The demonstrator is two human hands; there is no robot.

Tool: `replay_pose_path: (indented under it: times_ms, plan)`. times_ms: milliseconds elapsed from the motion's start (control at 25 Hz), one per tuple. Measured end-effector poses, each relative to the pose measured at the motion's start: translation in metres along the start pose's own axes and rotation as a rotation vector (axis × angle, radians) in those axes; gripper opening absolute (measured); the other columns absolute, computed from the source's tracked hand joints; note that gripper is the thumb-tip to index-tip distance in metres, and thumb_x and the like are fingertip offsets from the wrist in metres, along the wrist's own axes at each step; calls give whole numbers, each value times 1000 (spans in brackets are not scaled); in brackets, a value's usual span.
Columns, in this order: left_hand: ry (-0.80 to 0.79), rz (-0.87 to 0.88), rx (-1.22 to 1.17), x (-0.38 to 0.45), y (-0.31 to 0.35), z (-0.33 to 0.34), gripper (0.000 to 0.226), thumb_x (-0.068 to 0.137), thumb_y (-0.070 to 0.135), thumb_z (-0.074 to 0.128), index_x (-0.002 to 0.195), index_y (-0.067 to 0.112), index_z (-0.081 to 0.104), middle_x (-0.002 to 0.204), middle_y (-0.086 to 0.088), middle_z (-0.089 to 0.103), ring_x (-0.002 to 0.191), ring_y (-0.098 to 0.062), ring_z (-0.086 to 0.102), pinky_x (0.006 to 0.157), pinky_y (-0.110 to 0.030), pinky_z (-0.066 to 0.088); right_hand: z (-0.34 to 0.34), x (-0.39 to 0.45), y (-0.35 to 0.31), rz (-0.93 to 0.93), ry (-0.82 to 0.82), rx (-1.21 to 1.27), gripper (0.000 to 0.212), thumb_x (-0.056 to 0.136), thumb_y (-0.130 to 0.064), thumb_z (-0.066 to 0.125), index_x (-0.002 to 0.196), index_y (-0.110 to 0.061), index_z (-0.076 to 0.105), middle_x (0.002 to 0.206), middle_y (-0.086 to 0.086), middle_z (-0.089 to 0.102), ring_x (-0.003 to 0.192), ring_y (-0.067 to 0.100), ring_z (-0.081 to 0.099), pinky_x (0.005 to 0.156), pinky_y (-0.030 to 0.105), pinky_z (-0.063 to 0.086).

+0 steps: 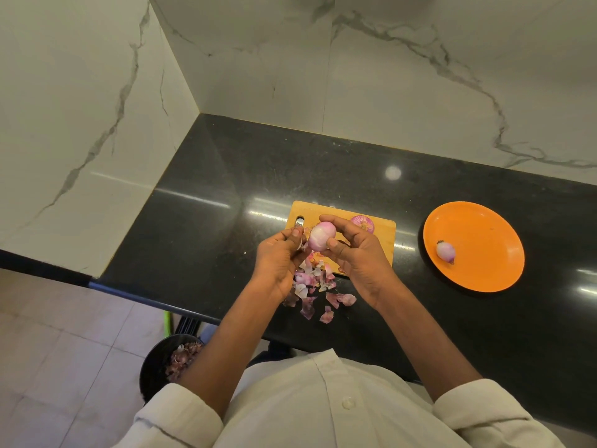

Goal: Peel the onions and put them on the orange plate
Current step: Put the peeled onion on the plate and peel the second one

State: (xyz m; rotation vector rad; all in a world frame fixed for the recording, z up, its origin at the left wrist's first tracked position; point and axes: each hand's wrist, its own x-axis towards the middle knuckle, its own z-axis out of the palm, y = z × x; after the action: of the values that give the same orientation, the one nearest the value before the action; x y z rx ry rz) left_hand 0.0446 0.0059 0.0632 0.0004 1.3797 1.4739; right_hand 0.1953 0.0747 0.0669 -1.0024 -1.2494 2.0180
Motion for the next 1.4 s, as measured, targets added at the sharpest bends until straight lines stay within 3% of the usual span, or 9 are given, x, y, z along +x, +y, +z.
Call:
replay_pose_path:
  times_ms: [160,280,440,640,840,1000,1160,1280,1400]
  plan:
    - [-86,6,154,-8,-2,-6,20,107,8,58,119,1,74,122,-20,75,101,-25,75,86,-31,64,-2,-3,-2,38,60,125,47,81,-5,81,127,-9,70,132,10,69,124,32,69,98,42,61]
    - [-106,83,270,-15,-9,-8,34,109,33,57,121,7,76,111,-13,81,102,-22,79,90,-32,62,-2,-4,2,25,143,-32,43,83,1,83,120,-15,71,123,5,72,120,29,69,97,44,61]
    - [-120,226,397,-13,-10,-8,29,102,29,69,127,18,75,117,-3,80,111,-19,77,104,-41,59,-2,-7,0,-16,167,-184,41,81,-7,87,116,-19,70,118,-2,74,110,18,71,72,19,57]
    - [-171,399,489,-15,-1,-6,20,105,16,66,121,19,77,108,-4,82,101,-25,80,94,-48,64,-5,-6,-7,-25,184,-93,40,80,-1,87,115,-8,69,115,9,77,110,26,74,88,42,65]
    - [-275,430,554,-16,13,2,27,104,19,69,130,11,72,110,-9,81,100,-28,80,88,-49,65,-14,-5,-22,-88,139,-118,37,82,-3,85,116,-5,68,114,12,77,107,29,75,83,36,65]
    - [-266,510,636,-15,21,12,32,89,40,77,107,15,71,95,-12,76,89,-39,73,79,-58,64,-12,-4,-24,-108,132,-150,38,82,-4,86,115,-3,66,112,11,78,102,29,76,83,41,65]
    - [-216,569,685,-17,22,25,22,86,31,79,98,16,68,86,-12,70,83,-41,67,74,-61,59,-7,-3,-28,-140,153,-170,37,81,-4,86,112,-2,65,112,8,79,102,26,76,83,40,65]
    - [-208,566,657,-15,25,27,26,85,35,80,101,17,70,92,-11,73,88,-39,70,77,-59,62,-7,-3,-31,-171,173,-175,37,79,-2,87,109,-3,66,114,7,78,104,22,76,83,38,65]
    - [-276,515,551,-13,25,26,22,99,21,76,120,17,71,111,-10,75,102,-29,75,87,-52,65,-10,-3,-31,-186,219,-85,38,81,0,86,111,-5,64,114,10,76,106,26,75,87,41,65]
